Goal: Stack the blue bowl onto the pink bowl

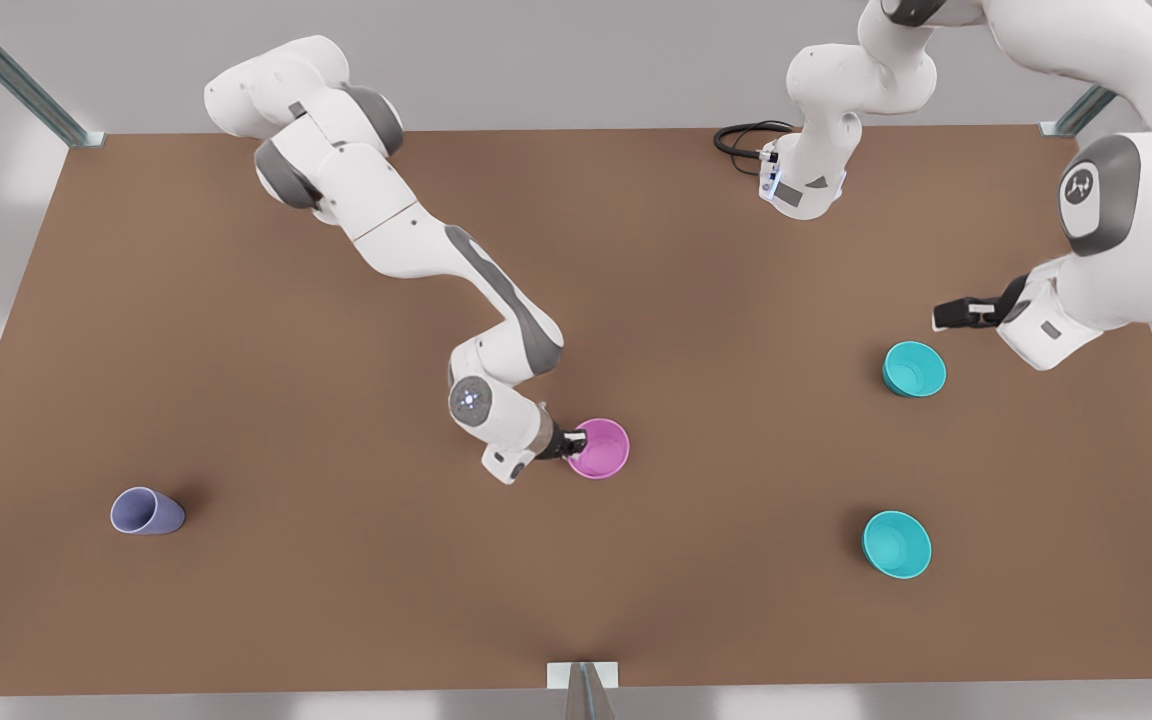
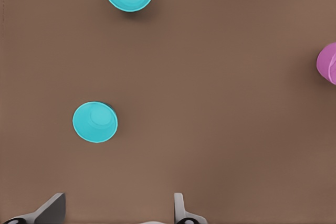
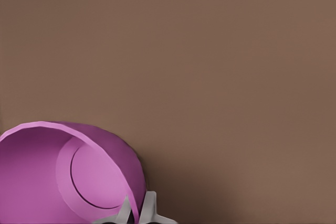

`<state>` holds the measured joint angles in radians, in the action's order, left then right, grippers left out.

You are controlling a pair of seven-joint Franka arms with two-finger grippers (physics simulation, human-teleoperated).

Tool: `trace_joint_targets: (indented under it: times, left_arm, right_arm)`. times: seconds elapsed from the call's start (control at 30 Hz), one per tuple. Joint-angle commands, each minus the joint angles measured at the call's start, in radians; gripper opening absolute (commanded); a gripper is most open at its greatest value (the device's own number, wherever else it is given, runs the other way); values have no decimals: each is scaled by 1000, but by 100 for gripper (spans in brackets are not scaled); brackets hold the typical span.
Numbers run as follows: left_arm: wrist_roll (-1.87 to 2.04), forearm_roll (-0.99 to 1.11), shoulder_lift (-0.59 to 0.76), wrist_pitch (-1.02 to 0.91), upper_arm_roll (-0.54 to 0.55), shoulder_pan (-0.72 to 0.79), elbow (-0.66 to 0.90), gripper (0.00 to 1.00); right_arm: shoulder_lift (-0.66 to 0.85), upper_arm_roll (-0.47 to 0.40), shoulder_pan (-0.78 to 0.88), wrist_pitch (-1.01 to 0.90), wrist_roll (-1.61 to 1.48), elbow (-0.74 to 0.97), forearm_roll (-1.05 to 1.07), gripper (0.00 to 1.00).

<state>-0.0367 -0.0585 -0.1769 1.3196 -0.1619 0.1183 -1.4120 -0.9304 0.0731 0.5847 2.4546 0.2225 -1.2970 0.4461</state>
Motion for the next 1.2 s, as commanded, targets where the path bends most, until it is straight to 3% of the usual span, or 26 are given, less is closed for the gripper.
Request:
trace_joint_targets:
  times: [0.0,0.03,0.07,0.1,0.2,0.27,0.3,0.37,0.43,0.47,0.53,0.57,0.63,0.7,0.8,1.1,1.13,1.17]
  left_arm:
    - [57,2,-4,10,-2,0,2,100]
    - [64,2,-3,9,-2,0,5,100]
    - [70,5,-1,7,-1,-3,22,100]
    - [70,2,-4,7,-4,-2,25,100]
    - [55,-4,-16,13,-4,-14,16,100]
    - [35,-12,-101,71,-13,-32,19,100]
    - [-34,-84,-190,197,-14,-61,25,100]
    - [-190,-87,-202,253,-16,-132,-1,100]
    - [-373,-104,-125,504,-96,-147,-312,100]
    - [-452,-104,-116,593,-128,-149,-398,100]
    - [-603,-152,-125,728,-162,-186,-495,100]
    - [-664,-199,-125,829,-177,-189,-577,100]
    - [-805,-225,-141,849,-212,-209,-610,100]
    - [-884,-225,-142,952,-222,-209,-697,100]
    - [-919,-227,-171,952,-229,-210,-743,100]
    - [-914,-277,-253,943,-226,-207,-765,100]
    - [-907,-280,-253,943,-222,-207,-765,75]
    - [-882,-313,-253,940,-214,-206,-765,59]
  right_arm:
    - [-4,-3,4,40,247,13,-3,21]
    - [-7,-3,4,40,248,16,-3,27]
    - [-7,-3,4,38,248,16,-3,94]
    - [-7,-3,4,38,250,16,-4,100]
    - [2,-3,0,27,252,18,-3,100]
    - [33,-39,-6,-80,252,39,5,100]
    - [67,-70,-28,-189,250,39,3,100]
    - [165,-104,-124,-439,238,28,-13,100]
    - [266,-105,-307,-936,54,70,-178,100]
    - [257,-105,-417,-1161,-112,195,-260,100]
    - [285,-110,-577,-1322,-393,278,-467,100]
    - [317,-111,-582,-1447,-422,370,-515,100]
    - [443,-104,-566,-1540,-414,387,-530,100]
    - [574,-102,-566,-1531,-416,308,-534,100]
    - [700,-101,-571,-1432,-416,165,-546,100]
    - [699,-101,-577,-1421,-414,147,-544,100]
    - [699,-101,-577,-1421,-414,145,-544,100]
    - [699,-101,-577,-1422,-414,145,-544,100]
